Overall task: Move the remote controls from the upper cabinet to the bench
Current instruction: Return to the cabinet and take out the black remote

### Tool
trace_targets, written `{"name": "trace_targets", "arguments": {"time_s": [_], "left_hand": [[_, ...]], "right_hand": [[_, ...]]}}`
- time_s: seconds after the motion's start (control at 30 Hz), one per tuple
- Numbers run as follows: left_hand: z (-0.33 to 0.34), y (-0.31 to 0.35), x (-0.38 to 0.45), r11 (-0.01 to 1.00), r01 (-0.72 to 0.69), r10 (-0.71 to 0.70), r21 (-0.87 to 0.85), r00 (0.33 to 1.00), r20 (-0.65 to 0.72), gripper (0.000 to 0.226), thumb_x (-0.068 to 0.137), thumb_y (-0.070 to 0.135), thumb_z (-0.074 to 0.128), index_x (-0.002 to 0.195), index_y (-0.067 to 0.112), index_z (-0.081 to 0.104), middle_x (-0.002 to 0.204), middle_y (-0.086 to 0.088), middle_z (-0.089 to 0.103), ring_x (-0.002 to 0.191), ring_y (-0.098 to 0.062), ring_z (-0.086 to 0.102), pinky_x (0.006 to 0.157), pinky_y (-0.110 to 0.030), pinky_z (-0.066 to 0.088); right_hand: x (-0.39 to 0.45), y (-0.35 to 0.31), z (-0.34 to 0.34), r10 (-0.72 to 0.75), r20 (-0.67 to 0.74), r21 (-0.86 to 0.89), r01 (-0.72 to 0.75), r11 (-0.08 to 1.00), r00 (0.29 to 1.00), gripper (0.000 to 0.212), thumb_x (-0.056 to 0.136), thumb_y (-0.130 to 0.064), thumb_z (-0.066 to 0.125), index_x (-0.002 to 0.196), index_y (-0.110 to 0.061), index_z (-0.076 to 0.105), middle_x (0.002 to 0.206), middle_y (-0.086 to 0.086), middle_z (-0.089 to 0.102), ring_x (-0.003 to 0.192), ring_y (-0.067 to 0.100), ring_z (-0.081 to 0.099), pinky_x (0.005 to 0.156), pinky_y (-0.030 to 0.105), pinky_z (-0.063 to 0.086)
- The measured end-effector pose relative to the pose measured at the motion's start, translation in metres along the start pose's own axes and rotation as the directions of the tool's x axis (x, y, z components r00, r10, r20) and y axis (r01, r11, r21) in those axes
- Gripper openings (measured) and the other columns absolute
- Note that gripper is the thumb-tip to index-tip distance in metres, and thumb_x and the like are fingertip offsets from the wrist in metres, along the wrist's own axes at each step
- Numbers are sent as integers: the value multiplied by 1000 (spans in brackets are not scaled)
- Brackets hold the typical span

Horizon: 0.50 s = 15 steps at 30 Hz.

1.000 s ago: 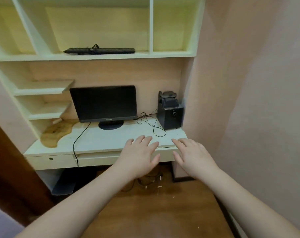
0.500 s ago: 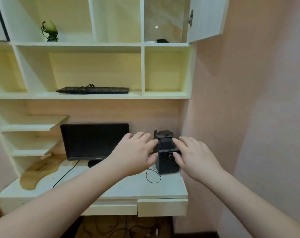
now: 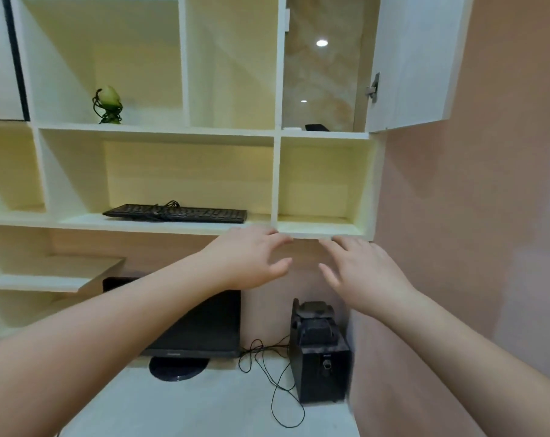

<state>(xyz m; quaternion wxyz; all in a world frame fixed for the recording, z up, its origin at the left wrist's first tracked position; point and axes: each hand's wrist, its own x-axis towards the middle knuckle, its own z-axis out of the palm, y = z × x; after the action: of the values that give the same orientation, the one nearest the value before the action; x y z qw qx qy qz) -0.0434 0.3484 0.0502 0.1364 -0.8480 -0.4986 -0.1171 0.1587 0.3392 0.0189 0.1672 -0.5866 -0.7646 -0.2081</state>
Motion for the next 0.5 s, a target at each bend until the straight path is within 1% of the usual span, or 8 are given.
{"name": "trace_targets", "arguments": {"time_s": [0.17,0.33,0.5], "left_hand": [[-7,-36,35,999,-21,23,27,995,-93,53,96,52,33,145,33,34,145,8,43,132,-15,40,105,-38,37],[-23,-77,68,999,-43,40,-10,982,-184,51,96,51,34,144,33,36,143,10,45,123,-14,47,99,-34,40],[-34,-107,104,996,-87,81,-13,962,-261,51,96,52,34,144,33,36,146,10,42,132,-14,40,104,-36,38]], "right_hand": [[53,-8,0,9,-41,-12,-10,1000,999,52,97,-45,34,145,-26,30,148,0,38,136,21,34,107,37,31],[109,-16,-9,35,-70,16,-34,999,997,52,98,-43,35,146,-25,29,149,-1,36,138,19,31,108,36,32],[152,-13,-19,60,-129,-6,-62,998,990,52,98,-43,35,147,-26,28,150,-3,35,137,18,32,108,34,31]]}}
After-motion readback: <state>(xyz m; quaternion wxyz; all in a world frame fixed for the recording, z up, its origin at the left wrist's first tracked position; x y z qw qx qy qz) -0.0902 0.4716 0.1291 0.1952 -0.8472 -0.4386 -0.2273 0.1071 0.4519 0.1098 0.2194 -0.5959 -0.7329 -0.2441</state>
